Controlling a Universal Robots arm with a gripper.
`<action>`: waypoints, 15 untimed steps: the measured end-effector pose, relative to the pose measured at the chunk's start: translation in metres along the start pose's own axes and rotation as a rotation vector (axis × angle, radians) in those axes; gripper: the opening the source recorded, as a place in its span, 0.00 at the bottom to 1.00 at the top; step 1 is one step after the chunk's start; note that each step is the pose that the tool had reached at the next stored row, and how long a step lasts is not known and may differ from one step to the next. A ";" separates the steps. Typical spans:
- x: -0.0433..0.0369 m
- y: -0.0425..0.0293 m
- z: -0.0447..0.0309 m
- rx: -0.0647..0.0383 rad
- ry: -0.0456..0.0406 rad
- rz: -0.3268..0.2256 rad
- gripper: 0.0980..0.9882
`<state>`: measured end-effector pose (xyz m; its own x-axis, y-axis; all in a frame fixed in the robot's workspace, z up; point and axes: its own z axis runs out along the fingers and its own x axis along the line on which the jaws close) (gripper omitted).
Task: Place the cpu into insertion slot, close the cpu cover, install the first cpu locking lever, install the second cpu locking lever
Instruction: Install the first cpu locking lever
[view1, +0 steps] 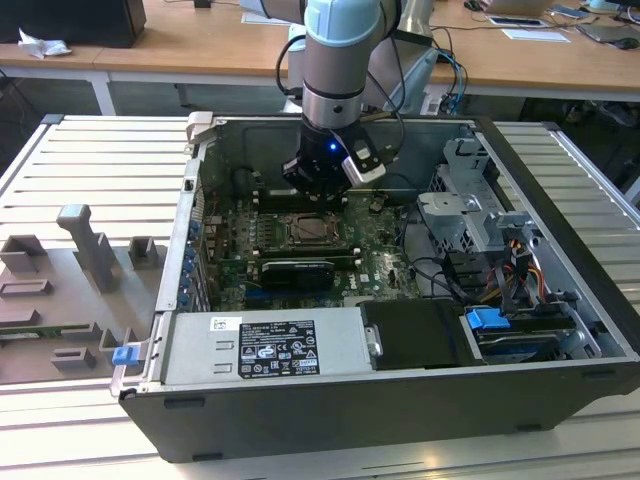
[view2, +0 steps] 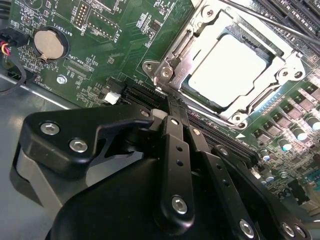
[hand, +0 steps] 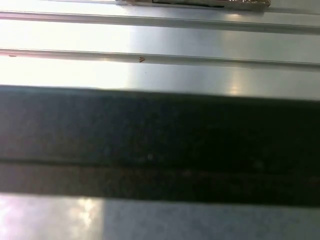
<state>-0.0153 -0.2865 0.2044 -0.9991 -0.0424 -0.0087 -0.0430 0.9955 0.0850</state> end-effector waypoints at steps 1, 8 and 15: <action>0.0000 0.0000 0.0001 0.001 0.0001 0.000 0.01; -0.0005 0.0001 0.0022 0.003 -0.0007 0.000 0.01; -0.0006 0.0000 -0.0001 0.005 -0.0002 0.000 0.01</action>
<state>-0.0147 -0.2865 0.2045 -0.9991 -0.0424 -0.0088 -0.0429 0.9958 0.0804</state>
